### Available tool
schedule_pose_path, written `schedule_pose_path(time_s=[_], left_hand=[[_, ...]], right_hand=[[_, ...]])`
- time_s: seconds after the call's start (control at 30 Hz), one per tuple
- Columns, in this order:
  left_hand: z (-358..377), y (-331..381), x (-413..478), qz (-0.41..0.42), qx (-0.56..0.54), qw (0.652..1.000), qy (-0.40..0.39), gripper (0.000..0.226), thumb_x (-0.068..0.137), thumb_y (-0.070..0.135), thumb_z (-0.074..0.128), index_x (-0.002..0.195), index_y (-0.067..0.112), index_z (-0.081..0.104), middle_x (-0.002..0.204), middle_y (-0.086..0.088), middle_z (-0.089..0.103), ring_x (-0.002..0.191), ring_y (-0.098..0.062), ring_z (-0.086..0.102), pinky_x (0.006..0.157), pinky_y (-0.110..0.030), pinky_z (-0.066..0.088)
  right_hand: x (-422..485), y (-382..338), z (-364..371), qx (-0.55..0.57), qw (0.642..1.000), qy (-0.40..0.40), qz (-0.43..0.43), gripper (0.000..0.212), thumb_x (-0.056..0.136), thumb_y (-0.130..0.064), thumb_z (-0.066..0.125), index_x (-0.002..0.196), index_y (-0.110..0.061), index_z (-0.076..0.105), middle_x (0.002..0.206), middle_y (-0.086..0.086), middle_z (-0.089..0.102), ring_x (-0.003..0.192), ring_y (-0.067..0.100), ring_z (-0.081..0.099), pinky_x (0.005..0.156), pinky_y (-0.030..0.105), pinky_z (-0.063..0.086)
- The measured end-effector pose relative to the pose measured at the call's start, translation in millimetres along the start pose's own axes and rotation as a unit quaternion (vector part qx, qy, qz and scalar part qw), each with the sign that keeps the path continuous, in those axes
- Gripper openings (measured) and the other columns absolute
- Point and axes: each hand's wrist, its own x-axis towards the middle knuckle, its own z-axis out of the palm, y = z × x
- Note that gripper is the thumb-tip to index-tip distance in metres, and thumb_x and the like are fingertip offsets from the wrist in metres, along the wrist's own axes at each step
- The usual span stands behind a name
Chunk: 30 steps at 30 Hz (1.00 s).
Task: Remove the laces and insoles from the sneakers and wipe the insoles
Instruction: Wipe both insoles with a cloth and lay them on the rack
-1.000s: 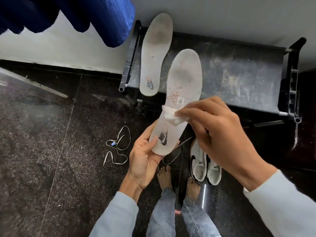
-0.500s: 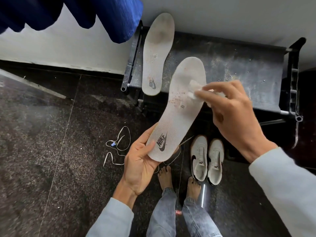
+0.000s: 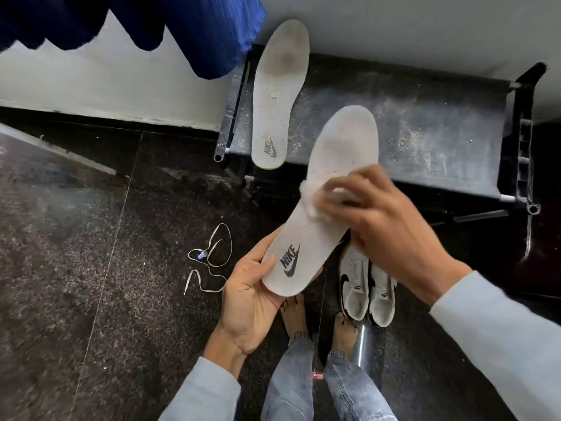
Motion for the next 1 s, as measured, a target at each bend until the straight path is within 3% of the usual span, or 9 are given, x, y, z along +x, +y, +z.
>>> schedule_pose_path(time_s=[0.13, 0.27, 0.33, 0.5, 0.57, 0.67, 0.8, 0.9, 1.0], left_hand=[[2, -1, 1, 0.000, 0.002, 1.000, 0.012, 0.047, 0.080, 0.013, 0.058, 0.126, 0.009, 0.067, 0.133, -0.018, 0.064, 0.118, -0.033, 0.065, 0.092, -0.049, 0.058], [9, -2, -1, 0.003, 0.021, 1.000, 0.009, 0.034, 0.083, 0.006, 0.062, 0.113, 0.013, 0.075, 0.115, -0.015, 0.073, 0.098, -0.023, 0.073, 0.076, -0.035, 0.062], [9, -3, -1, 0.000, 0.023, 1.000, 0.016, 0.036, 0.087, 0.010, 0.052, 0.116, 0.013, 0.074, 0.118, -0.016, 0.072, 0.100, -0.023, 0.072, 0.083, -0.037, 0.062], [11, -8, 2, -0.006, -0.005, 1.000, 0.004, 0.044, 0.084, 0.011, 0.051, 0.124, 0.009, 0.069, 0.127, -0.018, 0.068, 0.112, -0.031, 0.068, 0.097, -0.053, 0.054], [13, -11, 1, 0.000, -0.009, 1.000, 0.001, 0.043, 0.082, 0.010, 0.051, 0.121, 0.010, 0.071, 0.124, -0.016, 0.069, 0.111, -0.031, 0.069, 0.095, -0.052, 0.056], [14, -15, -2, 0.011, 0.011, 1.000, 0.014, 0.042, 0.082, 0.009, 0.047, 0.114, 0.013, 0.074, 0.120, -0.014, 0.071, 0.109, -0.029, 0.069, 0.097, -0.049, 0.053], [14, -19, -3, 0.004, 0.055, 0.998, 0.019, 0.038, 0.076, 0.005, 0.049, 0.102, 0.014, 0.077, 0.105, -0.013, 0.073, 0.095, -0.025, 0.070, 0.080, -0.040, 0.060], [12, -18, -4, 0.010, 0.132, 0.991, -0.001, 0.044, 0.062, 0.006, 0.062, 0.104, 0.013, 0.071, 0.104, -0.018, 0.069, 0.095, -0.029, 0.064, 0.081, -0.039, 0.055], [15, -14, -5, -0.001, 0.192, 0.981, -0.013, 0.056, 0.061, 0.016, 0.066, 0.116, 0.008, 0.062, 0.102, -0.016, 0.070, 0.088, -0.026, 0.067, 0.074, -0.034, 0.056]], right_hand=[[2, -10, -15, 0.030, 0.994, 0.042, 0.096, 0.052, 0.077, 0.011, 0.046, 0.115, -0.009, 0.077, 0.122, 0.016, 0.068, 0.106, 0.035, 0.054, 0.087, 0.038, 0.055], [-17, -47, -11, 0.073, 0.997, 0.000, -0.030, 0.047, 0.086, 0.004, 0.042, 0.118, -0.008, 0.075, 0.123, 0.013, 0.068, 0.108, 0.028, 0.051, 0.081, 0.035, 0.055], [-21, -41, -5, 0.063, 0.996, -0.027, -0.054, 0.045, 0.088, -0.002, 0.042, 0.118, -0.009, 0.075, 0.123, 0.012, 0.068, 0.109, 0.027, 0.051, 0.081, 0.035, 0.058], [-8, 2, -1, 0.062, 0.989, 0.045, 0.127, 0.046, 0.083, 0.006, 0.054, 0.120, -0.011, 0.076, 0.118, 0.014, 0.070, 0.107, 0.032, 0.055, 0.092, 0.031, 0.049], [-11, 7, 0, 0.151, 0.952, 0.116, 0.238, 0.039, 0.089, 0.008, 0.065, 0.118, -0.016, 0.077, 0.113, 0.003, 0.074, 0.106, 0.029, 0.063, 0.093, 0.023, 0.049], [-21, -10, -12, 0.386, 0.792, 0.186, 0.435, 0.026, 0.099, -0.012, 0.069, 0.113, -0.032, 0.079, 0.112, -0.011, 0.078, 0.113, 0.014, 0.069, 0.102, 0.032, 0.054], [-36, -41, -22, 0.558, 0.655, 0.163, 0.482, 0.023, 0.096, -0.020, 0.071, 0.117, -0.025, 0.078, 0.116, -0.009, 0.079, 0.116, 0.009, 0.071, 0.106, 0.036, 0.051], [-40, -46, -17, 0.552, 0.646, 0.185, 0.493, 0.022, 0.091, -0.023, 0.073, 0.112, -0.026, 0.080, 0.111, -0.007, 0.080, 0.111, 0.013, 0.073, 0.099, 0.034, 0.058], [-45, -47, -10, 0.474, 0.710, 0.206, 0.479, 0.024, 0.091, -0.022, 0.071, 0.113, -0.025, 0.079, 0.110, -0.008, 0.080, 0.109, 0.009, 0.073, 0.096, 0.033, 0.060]])
